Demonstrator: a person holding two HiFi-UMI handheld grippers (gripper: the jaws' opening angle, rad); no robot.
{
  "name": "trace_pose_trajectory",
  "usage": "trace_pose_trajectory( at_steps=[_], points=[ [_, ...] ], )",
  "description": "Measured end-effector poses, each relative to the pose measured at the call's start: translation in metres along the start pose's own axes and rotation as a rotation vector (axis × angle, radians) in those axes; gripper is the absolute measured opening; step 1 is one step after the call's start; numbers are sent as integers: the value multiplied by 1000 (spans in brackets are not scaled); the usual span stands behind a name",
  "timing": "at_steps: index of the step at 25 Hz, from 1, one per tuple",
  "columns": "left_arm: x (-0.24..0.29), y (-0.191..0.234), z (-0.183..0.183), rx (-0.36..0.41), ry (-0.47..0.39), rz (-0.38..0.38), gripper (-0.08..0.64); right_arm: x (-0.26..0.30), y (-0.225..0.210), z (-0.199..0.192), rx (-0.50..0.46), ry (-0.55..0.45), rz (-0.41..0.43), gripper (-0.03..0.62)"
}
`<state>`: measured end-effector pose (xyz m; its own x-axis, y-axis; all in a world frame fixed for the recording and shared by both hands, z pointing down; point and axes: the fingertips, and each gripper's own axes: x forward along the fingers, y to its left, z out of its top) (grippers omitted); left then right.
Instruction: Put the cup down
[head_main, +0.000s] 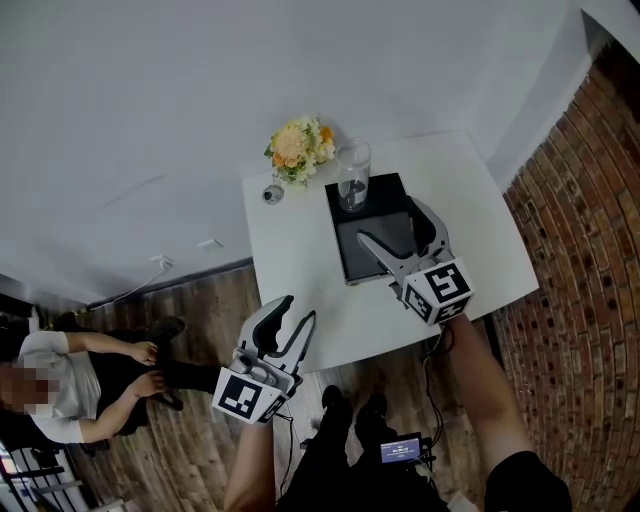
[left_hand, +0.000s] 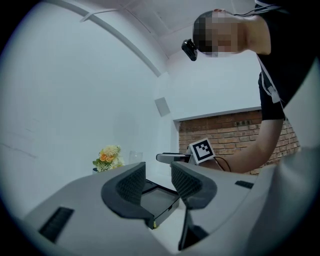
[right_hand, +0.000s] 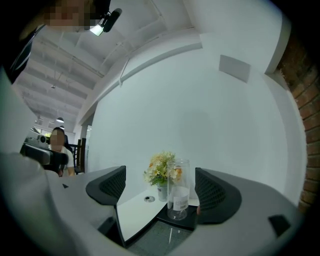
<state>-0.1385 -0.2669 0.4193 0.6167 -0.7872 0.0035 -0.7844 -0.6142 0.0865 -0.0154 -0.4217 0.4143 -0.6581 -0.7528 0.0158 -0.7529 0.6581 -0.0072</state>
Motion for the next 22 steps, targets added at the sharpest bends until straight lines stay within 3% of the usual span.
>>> trace_pose_trajectory(
  at_steps=[11, 22],
  points=[
    [-18, -50, 22, 23, 4, -58, 150, -92, 64, 36, -7, 34, 85, 432],
    [-36, -106, 33, 40, 12, -134, 150, -173, 113, 48, 11, 51, 73, 303]
  ],
)
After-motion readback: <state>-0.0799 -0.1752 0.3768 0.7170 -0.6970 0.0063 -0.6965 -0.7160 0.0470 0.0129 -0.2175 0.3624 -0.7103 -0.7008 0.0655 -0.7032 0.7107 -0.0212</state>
